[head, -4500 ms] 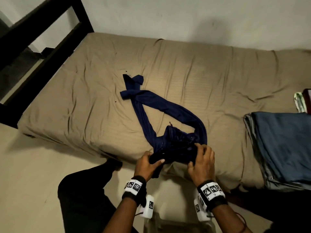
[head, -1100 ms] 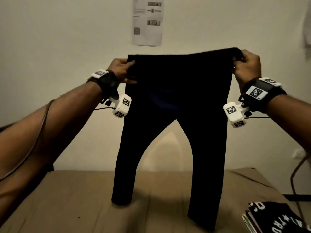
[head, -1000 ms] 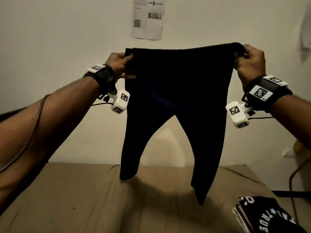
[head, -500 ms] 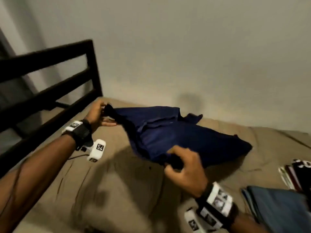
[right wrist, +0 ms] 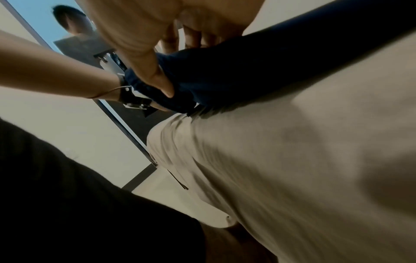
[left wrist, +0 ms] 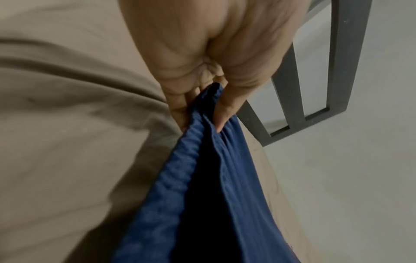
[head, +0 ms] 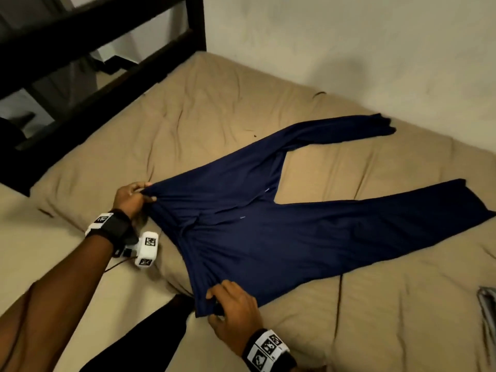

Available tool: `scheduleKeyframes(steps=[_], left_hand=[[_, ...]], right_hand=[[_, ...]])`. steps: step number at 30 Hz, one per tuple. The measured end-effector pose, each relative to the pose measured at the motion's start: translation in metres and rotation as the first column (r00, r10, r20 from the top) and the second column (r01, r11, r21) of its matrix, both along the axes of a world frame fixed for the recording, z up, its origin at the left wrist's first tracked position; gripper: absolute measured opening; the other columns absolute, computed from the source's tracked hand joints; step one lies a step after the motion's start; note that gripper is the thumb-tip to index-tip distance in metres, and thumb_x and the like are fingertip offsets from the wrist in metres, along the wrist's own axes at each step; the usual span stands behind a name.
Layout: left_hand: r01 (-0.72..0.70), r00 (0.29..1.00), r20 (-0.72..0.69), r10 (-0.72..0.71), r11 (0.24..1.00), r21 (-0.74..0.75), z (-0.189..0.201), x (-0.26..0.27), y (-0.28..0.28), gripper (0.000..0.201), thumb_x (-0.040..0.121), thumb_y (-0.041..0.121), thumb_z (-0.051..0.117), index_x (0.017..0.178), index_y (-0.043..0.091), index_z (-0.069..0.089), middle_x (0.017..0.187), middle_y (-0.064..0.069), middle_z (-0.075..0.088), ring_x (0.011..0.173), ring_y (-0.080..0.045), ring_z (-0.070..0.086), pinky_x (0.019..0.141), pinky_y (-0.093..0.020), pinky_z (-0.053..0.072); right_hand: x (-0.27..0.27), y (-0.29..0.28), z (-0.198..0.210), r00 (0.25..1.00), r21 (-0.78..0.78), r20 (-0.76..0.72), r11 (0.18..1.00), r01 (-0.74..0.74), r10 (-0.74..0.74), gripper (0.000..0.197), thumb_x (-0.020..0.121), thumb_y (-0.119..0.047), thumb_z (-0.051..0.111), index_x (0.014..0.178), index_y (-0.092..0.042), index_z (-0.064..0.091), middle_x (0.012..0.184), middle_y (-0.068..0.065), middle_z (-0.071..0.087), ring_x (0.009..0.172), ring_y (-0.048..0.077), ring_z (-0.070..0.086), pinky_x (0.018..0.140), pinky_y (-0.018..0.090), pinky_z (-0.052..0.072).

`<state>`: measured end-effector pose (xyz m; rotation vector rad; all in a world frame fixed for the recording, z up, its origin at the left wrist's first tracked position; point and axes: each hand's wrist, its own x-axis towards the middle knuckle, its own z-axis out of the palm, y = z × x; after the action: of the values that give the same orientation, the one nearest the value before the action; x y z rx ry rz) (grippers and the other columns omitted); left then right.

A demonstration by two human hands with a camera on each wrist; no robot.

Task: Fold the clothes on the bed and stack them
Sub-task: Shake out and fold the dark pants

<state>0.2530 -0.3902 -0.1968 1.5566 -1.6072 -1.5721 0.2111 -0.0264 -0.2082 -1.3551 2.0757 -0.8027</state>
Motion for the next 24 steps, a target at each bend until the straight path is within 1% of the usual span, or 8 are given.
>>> scheduleKeyframes(steps=[3,6,8,12,15,18,19,24], left_hand=[[-0.052,0.998,0.044,0.053,0.998,-0.027,-0.004,-0.001,-0.017,0.032,0.08,-0.016,0.065,0.098,0.009,0.072,0.085,-0.003,0.077,0.081,-0.024,0.068,0.069,-0.025,0.059],[0.081,0.904,0.427,0.004,0.98,-0.181,-0.004,0.0,-0.005,0.039,0.081,-0.001,0.073,0.119,0.0,0.065,0.117,-0.022,0.069,0.11,-0.039,0.065,0.095,-0.041,0.051],[0.215,0.828,0.56,-0.028,0.939,-0.27,0.004,-0.005,0.026,0.057,0.078,0.001,0.073,0.131,0.0,0.053,0.13,-0.03,0.056,0.118,-0.049,0.055,0.099,-0.05,0.047],[0.538,0.754,0.62,-0.219,0.746,-0.392,0.02,-0.019,0.133,0.069,0.074,0.015,0.082,0.136,0.01,0.052,0.141,-0.026,0.042,0.125,-0.049,0.042,0.1,-0.055,0.042],[0.783,0.572,0.64,-0.514,0.576,-0.237,0.011,-0.029,0.233,0.082,0.077,0.045,0.081,0.148,0.027,0.045,0.157,-0.016,0.032,0.146,-0.042,0.026,0.113,-0.054,0.033],[0.907,0.187,0.772,-0.607,0.409,0.102,-0.004,-0.046,0.298,0.114,0.077,0.077,0.065,0.16,0.04,-0.003,0.167,-0.017,-0.015,0.155,-0.039,-0.009,0.121,-0.059,0.016],[0.904,0.121,0.796,-0.593,0.397,0.159,-0.006,-0.051,0.308,0.122,0.074,0.084,0.061,0.158,0.04,-0.017,0.164,-0.018,-0.025,0.153,-0.041,-0.015,0.12,-0.064,0.014],[0.818,0.012,0.789,-0.614,0.46,0.346,0.007,-0.085,0.311,0.143,0.058,0.098,0.052,0.149,0.032,-0.038,0.158,-0.025,-0.035,0.152,-0.047,-0.016,0.115,-0.071,0.023]], right_hand=[[0.004,-0.018,0.0,1.0,-0.078,-0.001,0.997,0.015,-0.015,0.035,0.07,-0.018,0.064,0.103,-0.024,0.056,0.099,-0.007,0.055,0.088,0.013,0.054,0.064,0.027,0.041],[-0.001,-0.026,-0.003,0.982,0.1,0.054,0.978,-0.183,0.178,0.042,0.08,-0.017,0.069,0.121,-0.019,0.06,0.119,0.003,0.056,0.108,0.024,0.053,0.091,0.035,0.046],[-0.008,-0.02,-0.005,0.969,0.148,0.081,0.959,-0.243,0.234,0.042,0.084,-0.019,0.068,0.126,-0.016,0.062,0.126,0.005,0.055,0.116,0.026,0.051,0.1,0.036,0.042],[-0.032,0.021,-0.002,0.992,-0.092,0.064,0.989,0.112,-0.106,0.033,0.082,-0.026,0.063,0.115,-0.02,0.064,0.117,-0.002,0.06,0.109,0.019,0.053,0.095,0.039,0.047],[-0.076,0.069,-0.002,0.943,-0.022,-0.129,0.951,0.308,-0.308,0.055,0.077,-0.03,0.062,0.131,-0.02,0.059,0.14,0.004,0.05,0.126,0.025,0.047,0.108,0.042,0.042],[-0.139,0.121,-0.001,0.908,0.235,-0.273,0.894,0.382,-0.316,0.081,0.083,-0.041,0.063,0.156,-0.023,0.031,0.165,0.015,0.015,0.148,0.036,0.017,0.121,0.045,0.021],[-0.161,0.136,-0.002,0.908,0.324,-0.292,0.862,0.389,-0.3,0.084,0.088,-0.05,0.059,0.159,-0.027,0.02,0.168,0.012,0.003,0.152,0.035,0.006,0.121,0.047,0.015],[-0.296,0.201,-0.004,0.836,0.531,-0.433,0.654,0.539,-0.337,0.073,0.097,-0.071,0.026,0.159,-0.043,0.001,0.169,0.004,-0.012,0.155,0.031,-0.006,0.12,0.051,0.011]])
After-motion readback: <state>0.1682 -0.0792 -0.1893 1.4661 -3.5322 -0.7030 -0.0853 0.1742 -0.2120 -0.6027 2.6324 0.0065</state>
